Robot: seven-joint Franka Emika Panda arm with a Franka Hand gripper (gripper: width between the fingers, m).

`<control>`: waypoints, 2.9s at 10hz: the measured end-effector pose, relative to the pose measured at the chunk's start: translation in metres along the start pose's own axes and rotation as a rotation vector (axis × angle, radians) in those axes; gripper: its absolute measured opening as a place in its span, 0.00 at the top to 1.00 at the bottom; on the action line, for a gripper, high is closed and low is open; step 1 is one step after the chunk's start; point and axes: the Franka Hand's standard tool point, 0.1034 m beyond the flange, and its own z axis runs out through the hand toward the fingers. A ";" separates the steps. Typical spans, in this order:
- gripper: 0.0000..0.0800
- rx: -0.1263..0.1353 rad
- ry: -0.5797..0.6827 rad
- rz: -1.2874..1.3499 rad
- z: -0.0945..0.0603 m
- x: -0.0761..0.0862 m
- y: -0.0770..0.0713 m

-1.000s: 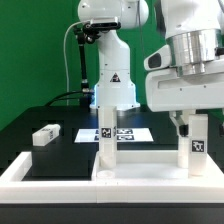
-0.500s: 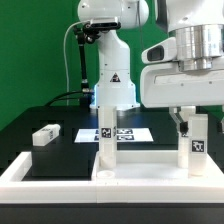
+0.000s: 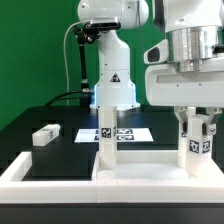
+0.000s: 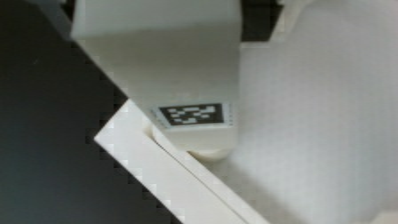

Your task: Assemble desk

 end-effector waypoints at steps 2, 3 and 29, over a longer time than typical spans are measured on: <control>0.62 0.039 -0.040 0.427 0.001 -0.001 0.002; 0.62 0.103 -0.037 0.545 0.001 -0.002 0.009; 0.63 0.028 -0.045 0.385 0.005 0.000 0.006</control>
Offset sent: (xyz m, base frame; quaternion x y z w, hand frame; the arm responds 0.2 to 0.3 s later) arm -0.0039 -0.0071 -0.0064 0.0383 -0.0430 0.2196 0.9739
